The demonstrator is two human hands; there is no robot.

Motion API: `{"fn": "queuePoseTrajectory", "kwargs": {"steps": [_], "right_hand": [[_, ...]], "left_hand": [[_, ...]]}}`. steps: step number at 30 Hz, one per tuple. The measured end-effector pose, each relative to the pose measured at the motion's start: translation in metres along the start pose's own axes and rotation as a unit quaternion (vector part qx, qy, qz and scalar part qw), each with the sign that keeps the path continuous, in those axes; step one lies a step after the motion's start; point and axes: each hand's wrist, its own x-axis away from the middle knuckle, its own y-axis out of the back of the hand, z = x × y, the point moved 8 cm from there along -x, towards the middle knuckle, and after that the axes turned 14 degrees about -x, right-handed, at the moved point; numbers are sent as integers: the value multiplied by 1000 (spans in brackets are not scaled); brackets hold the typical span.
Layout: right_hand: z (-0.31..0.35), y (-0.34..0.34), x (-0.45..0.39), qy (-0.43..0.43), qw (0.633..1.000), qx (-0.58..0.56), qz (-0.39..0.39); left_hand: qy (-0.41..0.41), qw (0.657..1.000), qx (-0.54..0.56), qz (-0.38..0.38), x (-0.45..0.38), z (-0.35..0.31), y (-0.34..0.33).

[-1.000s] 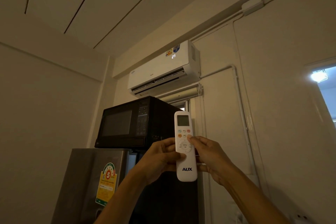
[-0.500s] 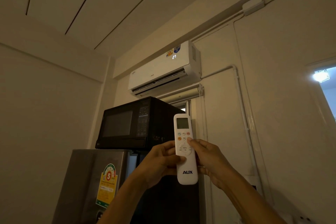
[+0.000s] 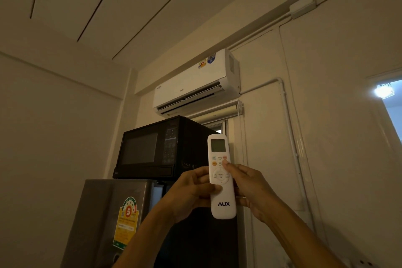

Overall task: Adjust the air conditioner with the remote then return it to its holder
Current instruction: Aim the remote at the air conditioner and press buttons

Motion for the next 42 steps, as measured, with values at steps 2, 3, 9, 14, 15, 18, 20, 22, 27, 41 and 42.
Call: {"fn": "queuePoseTrajectory", "kwargs": {"steps": [2,3,9,14,15,18,20,22,27,41,42], "right_hand": [[0,0,0,0,1000,-4,2],[-1,0,-1,0,1000,-5,3],[-4,-1,-1,-2,1000,-6,1],[-7,-1,-2,-7,1000,-9,6],[-7,-1,-3,-6,1000,-8,6],[-7,-1,-3,-5,1000,-8,1],[-7,-1,-3,-6,1000,-11,2],[-6,-1,-2,-7,1000,-13,4],[-3,-2,-2,-5,1000,-6,7],[0,-7,1,-16,1000,-18,18],[0,-7,1,-16,999,-20,20]], "left_hand": [[-1,1000,0,0,0,0,0],[-1,1000,2,0,0,0,0],[1,1000,-3,-1,-1,3,0],[1,1000,-1,2,0,4,0],[1,1000,-1,2,0,5,0],[0,1000,-4,2,0,4,2],[-1,1000,-8,3,0,3,2],[-1,1000,-7,3,0,1,2],[-1,1000,-6,0,1,0,2],[-5,1000,-6,4,6,-7,3],[-5,1000,-4,5,6,-7,3]]}}
